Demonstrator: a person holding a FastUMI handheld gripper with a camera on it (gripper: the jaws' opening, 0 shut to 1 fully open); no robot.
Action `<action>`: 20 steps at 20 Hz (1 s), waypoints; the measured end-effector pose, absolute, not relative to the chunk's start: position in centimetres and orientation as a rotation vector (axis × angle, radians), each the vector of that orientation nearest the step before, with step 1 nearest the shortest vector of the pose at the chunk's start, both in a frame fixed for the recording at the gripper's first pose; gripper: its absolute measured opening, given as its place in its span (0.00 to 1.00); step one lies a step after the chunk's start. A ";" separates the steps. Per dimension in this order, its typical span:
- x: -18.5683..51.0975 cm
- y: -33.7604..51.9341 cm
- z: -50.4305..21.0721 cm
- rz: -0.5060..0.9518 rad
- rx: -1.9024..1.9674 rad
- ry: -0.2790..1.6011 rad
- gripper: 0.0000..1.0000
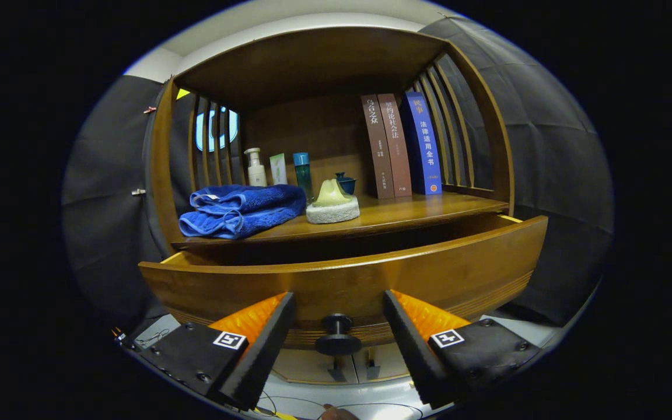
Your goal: Pull open the drawer, take out the items inside it, and place them on the countertop above the cabinet.
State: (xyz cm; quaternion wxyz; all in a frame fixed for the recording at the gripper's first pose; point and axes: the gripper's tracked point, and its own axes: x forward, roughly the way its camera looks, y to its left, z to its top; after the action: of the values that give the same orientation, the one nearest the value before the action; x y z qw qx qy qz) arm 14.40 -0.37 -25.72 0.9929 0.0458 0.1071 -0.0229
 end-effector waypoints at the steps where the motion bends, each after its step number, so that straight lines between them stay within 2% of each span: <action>1: 15.1 -0.4 -25.7 -0.046 0.087 0.214 0.99; 11: 19.1 -0.5 -26.0 -0.050 0.089 0.228 0.99; 20: 19.3 -0.8 -26.2 -0.058 0.100 0.240 0.99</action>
State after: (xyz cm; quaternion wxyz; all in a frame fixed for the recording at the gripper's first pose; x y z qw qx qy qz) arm 19.34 -0.76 -26.23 0.9912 0.0497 0.1195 -0.0287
